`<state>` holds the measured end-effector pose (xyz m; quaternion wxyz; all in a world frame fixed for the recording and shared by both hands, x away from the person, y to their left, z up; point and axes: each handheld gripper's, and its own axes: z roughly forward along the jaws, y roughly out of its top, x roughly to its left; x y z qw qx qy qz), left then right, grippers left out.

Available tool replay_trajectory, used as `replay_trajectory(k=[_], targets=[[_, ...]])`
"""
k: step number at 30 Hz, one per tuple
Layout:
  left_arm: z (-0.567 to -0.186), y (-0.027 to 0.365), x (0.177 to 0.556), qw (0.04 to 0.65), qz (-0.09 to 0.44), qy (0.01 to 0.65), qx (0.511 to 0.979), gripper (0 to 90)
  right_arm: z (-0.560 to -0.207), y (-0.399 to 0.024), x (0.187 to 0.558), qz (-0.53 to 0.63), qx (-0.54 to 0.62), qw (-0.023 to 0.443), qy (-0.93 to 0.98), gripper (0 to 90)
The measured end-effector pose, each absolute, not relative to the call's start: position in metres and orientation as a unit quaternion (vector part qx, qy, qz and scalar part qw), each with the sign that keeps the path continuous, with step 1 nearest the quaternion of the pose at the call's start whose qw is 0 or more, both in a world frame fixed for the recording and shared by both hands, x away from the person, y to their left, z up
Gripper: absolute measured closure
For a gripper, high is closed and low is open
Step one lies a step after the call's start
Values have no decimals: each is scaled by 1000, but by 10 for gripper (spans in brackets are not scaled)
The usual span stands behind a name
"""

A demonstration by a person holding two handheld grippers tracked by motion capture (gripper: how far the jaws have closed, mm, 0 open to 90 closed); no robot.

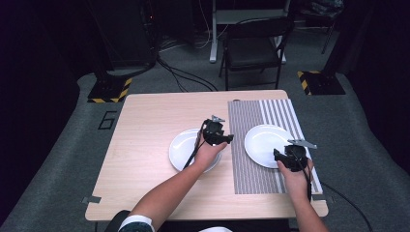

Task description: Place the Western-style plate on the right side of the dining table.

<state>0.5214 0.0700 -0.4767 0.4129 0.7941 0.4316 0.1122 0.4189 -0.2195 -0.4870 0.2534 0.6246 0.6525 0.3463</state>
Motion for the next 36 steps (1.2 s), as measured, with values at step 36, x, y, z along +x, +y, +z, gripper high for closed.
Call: replay_trajectory(k=[36], targets=[[-484, 203, 494, 391, 159, 514, 747, 485, -494, -128, 426, 359, 522, 193, 750, 514]])
